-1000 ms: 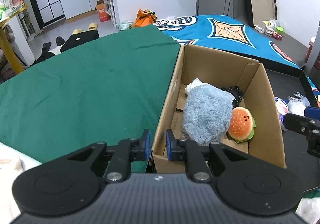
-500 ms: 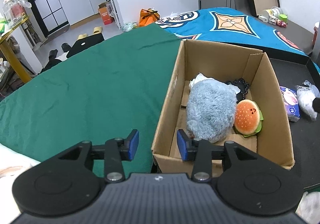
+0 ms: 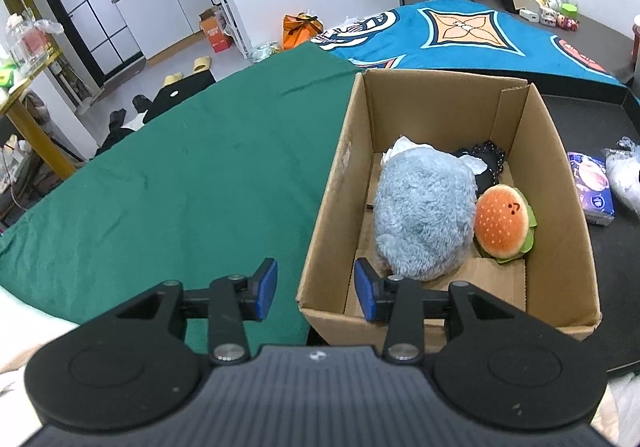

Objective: Organize soft objects
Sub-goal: 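Move the right tool to the clear bag of white fluff and close on it, then carry the clear fluff bag with the right tool into the box and release, then move the right tool to the grey-blue cloth plush and close on it, then carry the grey-blue cloth plush with the right tool into the box and release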

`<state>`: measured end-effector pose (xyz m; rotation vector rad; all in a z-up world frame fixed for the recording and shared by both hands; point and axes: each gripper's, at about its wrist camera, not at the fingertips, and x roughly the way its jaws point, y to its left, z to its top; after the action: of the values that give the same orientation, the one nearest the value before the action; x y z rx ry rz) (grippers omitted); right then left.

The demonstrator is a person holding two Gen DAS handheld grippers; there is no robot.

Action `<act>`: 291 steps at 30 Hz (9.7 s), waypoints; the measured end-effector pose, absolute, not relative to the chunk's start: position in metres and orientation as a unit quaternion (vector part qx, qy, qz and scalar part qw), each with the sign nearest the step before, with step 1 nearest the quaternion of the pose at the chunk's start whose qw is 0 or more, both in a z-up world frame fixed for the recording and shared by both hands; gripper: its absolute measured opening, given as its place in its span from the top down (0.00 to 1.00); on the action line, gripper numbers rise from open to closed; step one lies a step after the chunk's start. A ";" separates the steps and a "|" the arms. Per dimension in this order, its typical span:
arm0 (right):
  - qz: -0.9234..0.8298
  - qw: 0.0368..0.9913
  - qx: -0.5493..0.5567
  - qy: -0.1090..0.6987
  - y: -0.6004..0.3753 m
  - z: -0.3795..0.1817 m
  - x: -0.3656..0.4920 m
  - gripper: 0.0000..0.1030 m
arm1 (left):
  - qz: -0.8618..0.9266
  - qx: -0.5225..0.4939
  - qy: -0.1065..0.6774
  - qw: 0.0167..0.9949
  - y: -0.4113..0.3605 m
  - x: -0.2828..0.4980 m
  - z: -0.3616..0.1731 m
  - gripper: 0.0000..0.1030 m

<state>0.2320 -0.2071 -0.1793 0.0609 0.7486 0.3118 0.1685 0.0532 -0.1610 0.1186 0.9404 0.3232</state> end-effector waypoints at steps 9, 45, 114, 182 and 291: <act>0.134 0.918 0.110 0.356 -0.232 -0.199 0.244 0.33 | 0.168 0.086 0.452 0.872 0.044 0.172 -0.162 0.60; 0.114 0.903 0.110 0.400 -0.245 -0.224 0.244 0.78 | 0.184 0.118 0.451 0.866 0.031 0.178 -0.164 0.60; 0.191 0.915 -0.007 0.356 -0.122 -0.118 0.189 0.77 | 0.120 -0.043 0.417 0.900 0.080 0.154 -0.150 0.64; 0.137 0.915 0.050 0.377 -0.249 -0.159 0.243 0.35 | 0.157 0.050 0.440 0.883 0.049 0.169 -0.141 0.45; 0.195 0.916 0.060 0.346 -0.164 -0.115 0.189 0.77 | 0.106 0.003 0.437 0.893 0.074 0.157 -0.142 0.49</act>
<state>0.1892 -0.1640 -0.1146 0.1235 0.7110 0.4008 0.1569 0.0739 -0.1425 0.0063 0.9064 0.2195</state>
